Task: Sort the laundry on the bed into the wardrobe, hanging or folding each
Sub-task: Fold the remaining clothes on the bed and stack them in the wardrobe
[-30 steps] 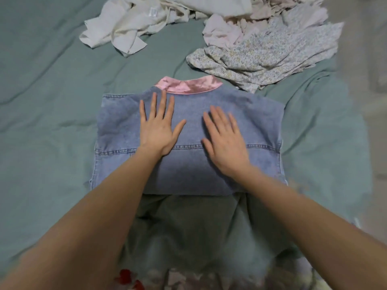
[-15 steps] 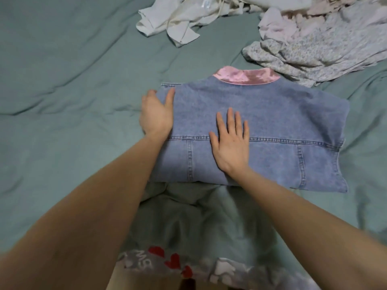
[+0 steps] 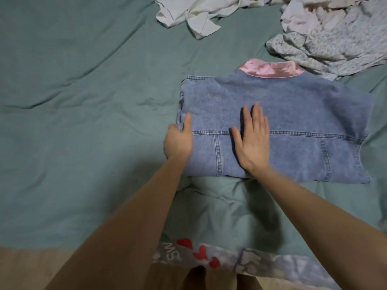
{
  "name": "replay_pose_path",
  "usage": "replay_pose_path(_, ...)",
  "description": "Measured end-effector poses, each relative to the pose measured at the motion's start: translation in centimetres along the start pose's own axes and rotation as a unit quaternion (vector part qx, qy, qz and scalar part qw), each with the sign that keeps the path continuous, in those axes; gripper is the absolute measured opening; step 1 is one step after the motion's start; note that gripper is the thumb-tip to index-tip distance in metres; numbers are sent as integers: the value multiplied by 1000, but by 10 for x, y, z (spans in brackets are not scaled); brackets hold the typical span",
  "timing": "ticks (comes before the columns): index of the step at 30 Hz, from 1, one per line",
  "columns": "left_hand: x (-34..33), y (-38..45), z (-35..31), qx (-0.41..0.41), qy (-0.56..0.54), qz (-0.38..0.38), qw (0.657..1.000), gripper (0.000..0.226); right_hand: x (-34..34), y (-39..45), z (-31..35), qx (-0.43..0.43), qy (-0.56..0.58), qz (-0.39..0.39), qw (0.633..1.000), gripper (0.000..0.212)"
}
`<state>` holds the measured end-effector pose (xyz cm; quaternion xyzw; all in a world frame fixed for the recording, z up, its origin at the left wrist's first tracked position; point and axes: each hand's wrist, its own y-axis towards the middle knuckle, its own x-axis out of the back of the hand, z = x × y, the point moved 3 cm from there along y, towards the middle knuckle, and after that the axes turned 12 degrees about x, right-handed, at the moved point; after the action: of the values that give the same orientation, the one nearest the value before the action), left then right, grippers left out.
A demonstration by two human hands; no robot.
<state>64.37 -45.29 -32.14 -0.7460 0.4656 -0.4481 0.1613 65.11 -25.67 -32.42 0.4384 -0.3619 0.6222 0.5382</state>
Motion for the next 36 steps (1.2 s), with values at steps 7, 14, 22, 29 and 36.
replay_pose_path(7, 8, 1, -14, -70, -34, 26, 997, 53, -11, -80, 4, 19, 14, 46, 999, 65)
replay_pose_path(14, -3, 0, -56, -58, -17, -15, 998, 75, 22, 28, -15, -37, 211, -33, 976, 62)
replay_pose_path(22, -11, -11, -69, -102, -31, -11, 994, 68, 33, 106, -29, -105, 364, -9, 926, 54)
replay_pose_path(29, 2, -16, -53, -142, 33, 51, 988, 66, 18, -33, -14, -159, 378, 22, 912, 58)
replay_pose_path(36, -5, -74, -85, -231, 15, 79, 970, 44, 36, -64, -28, -239, 474, 158, 833, 55)
